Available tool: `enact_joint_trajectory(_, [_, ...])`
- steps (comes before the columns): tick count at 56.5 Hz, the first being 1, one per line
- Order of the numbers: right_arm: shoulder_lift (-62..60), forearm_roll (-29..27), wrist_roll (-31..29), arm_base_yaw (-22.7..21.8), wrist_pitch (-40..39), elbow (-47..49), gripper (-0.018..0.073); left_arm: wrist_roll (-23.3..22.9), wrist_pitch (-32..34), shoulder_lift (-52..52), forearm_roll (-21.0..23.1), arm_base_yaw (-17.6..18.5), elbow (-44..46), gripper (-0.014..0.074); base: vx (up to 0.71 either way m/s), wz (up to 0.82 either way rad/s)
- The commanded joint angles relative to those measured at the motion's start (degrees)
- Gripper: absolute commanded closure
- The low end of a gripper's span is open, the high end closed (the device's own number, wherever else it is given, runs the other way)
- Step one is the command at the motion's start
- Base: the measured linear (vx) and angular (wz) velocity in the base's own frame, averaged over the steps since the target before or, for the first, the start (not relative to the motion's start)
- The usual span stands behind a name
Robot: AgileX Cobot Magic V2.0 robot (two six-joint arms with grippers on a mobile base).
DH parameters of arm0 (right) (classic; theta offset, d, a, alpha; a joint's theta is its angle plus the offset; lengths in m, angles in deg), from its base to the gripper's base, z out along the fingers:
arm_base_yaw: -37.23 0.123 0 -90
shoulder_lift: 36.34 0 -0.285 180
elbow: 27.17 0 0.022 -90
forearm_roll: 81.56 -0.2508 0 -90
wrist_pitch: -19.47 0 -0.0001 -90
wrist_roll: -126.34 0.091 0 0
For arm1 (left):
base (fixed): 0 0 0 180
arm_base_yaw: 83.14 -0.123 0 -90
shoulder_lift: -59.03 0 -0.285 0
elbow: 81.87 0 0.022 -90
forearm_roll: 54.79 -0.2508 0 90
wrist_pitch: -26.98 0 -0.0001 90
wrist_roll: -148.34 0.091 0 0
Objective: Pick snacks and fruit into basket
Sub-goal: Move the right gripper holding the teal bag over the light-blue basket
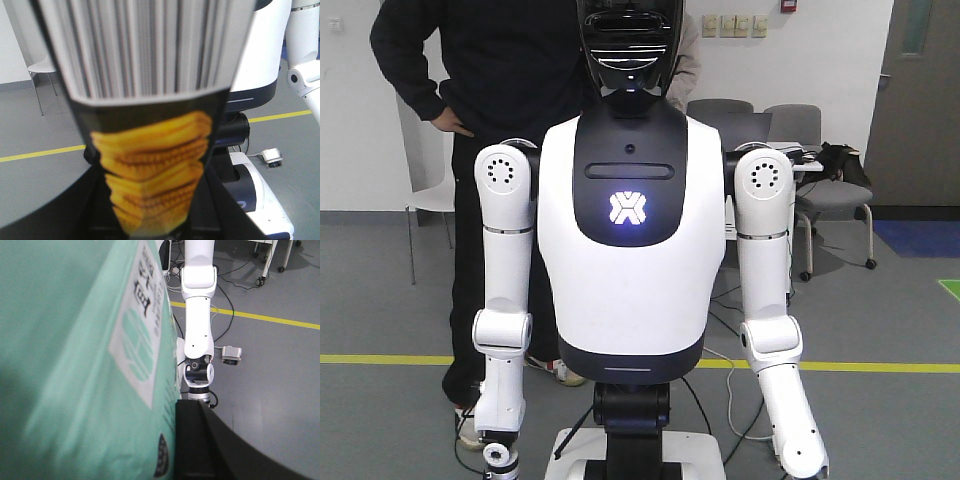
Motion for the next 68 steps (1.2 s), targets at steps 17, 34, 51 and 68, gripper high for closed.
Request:
enact_joint_trajectory(17, [0.47,-0.10,-0.01,0.10,-4.88,1.52,0.0568,-0.09,5.53,-0.40,-0.13,0.03,2.06,0.0586,0.00,0.00])
enact_joint_trajectory(34, [0.47,-0.10,-0.01,0.10,-4.88,1.52,0.0568,-0.09,5.53,-0.40,-0.13,0.03,2.06,0.0586,0.00,0.00])
enact_joint_trajectory(51, [0.47,-0.10,-0.01,0.10,-4.88,1.52,0.0568,-0.09,5.53,-0.40,-0.13,0.03,2.06,0.0586,0.00,0.00])
enact_joint_trajectory(68, [0.47,-0.10,-0.01,0.10,-4.82,1.52,0.0568,-0.09,5.53,-0.40,-0.13,0.03,2.06,0.0586,0.01,0.00])
